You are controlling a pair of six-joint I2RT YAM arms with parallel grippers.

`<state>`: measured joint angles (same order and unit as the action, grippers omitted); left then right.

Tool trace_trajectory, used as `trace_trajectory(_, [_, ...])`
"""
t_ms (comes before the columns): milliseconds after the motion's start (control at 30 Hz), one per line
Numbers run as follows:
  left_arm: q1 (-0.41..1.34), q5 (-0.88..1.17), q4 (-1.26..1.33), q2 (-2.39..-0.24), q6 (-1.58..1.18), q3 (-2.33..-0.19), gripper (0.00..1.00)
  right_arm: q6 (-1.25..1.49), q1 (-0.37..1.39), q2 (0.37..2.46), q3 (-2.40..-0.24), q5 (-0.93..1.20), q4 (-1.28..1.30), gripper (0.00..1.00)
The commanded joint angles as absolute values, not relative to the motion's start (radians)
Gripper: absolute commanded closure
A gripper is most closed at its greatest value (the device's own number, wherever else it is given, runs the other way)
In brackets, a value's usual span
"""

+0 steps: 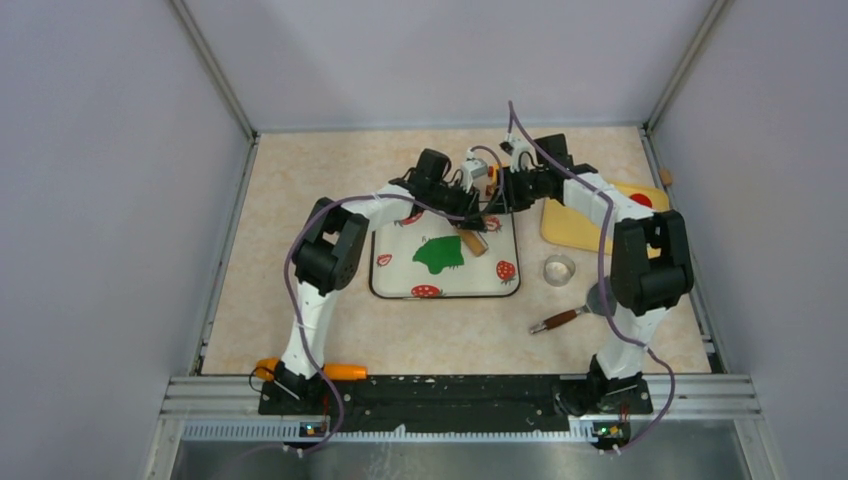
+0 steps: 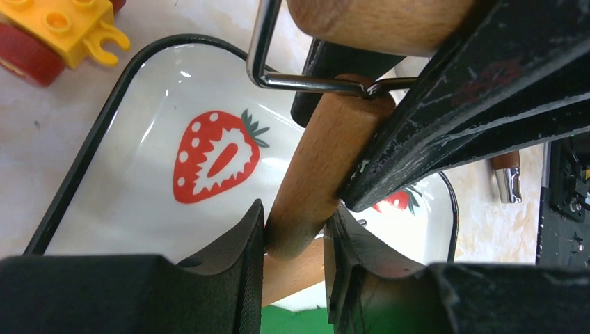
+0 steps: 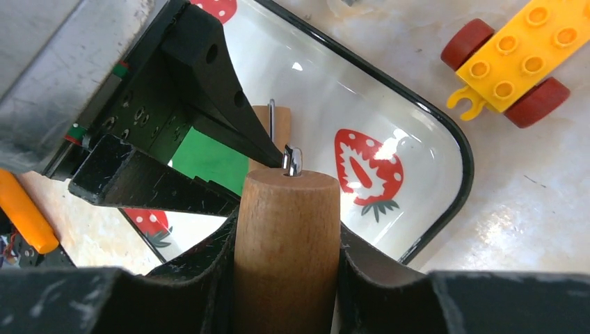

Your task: Roll out the dumpling wrappers from the dough

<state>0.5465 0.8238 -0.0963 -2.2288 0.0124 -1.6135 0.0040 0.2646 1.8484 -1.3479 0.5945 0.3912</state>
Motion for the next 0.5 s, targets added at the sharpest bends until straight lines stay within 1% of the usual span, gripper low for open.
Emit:
trace_trajectory(0, [0.563, 0.719, -0.145, -2.289, -0.076, -1.676, 1.0, -0.075, 0.279, 1.846, -1.306, 0.489, 0.558, 1.0])
trace_trajectory(33, [0.563, 0.718, -0.162, -2.278, -0.051, -1.688, 1.0, -0.055, 0.268, 1.834, -1.315, 0.514, 0.567, 1.0])
trace_trajectory(67, [0.562, 0.717, -0.18, -2.261, -0.021, -1.698, 1.0, -0.037, 0.255, 1.825, -1.325, 0.553, 0.579, 0.96])
trace_trajectory(100, [0.562, 0.714, -0.196, -2.243, 0.023, -1.703, 1.0, -0.021, 0.239, 1.818, -1.337, 0.638, 0.596, 0.88])
trace_trajectory(133, [0.563, 0.713, -0.214, -2.228, 0.072, -1.703, 1.0, -0.009, 0.225, 1.81, -1.346, 0.71, 0.608, 0.78])
trace_trajectory(233, [0.562, 0.697, -0.279, -2.177, 0.211, -1.684, 1.0, 0.045, 0.192, 1.806, -1.389, 0.869, 0.684, 0.5])
trace_trajectory(300, [0.562, 0.699, -0.314, -2.123, 0.274, -1.659, 1.0, 0.064, 0.173, 1.806, -1.413, 0.954, 0.722, 0.37])
trace_trajectory(333, [0.562, 0.702, -0.331, -2.1, 0.298, -1.648, 1.0, 0.083, 0.162, 1.794, -1.416, 0.987, 0.719, 0.27])
trace_trajectory(367, [0.562, 0.698, -0.35, -2.076, 0.317, -1.642, 1.0, 0.101, 0.151, 1.784, -1.418, 1.015, 0.71, 0.19])
trace_trajectory(400, [0.561, 0.694, -0.371, -2.053, 0.33, -1.636, 1.0, 0.123, 0.14, 1.772, -1.421, 1.04, 0.699, 0.15])
trace_trajectory(467, [0.56, 0.668, -0.418, -2.001, 0.357, -1.623, 1.0, 0.146, 0.116, 1.749, -1.431, 1.087, 0.676, 0.12])
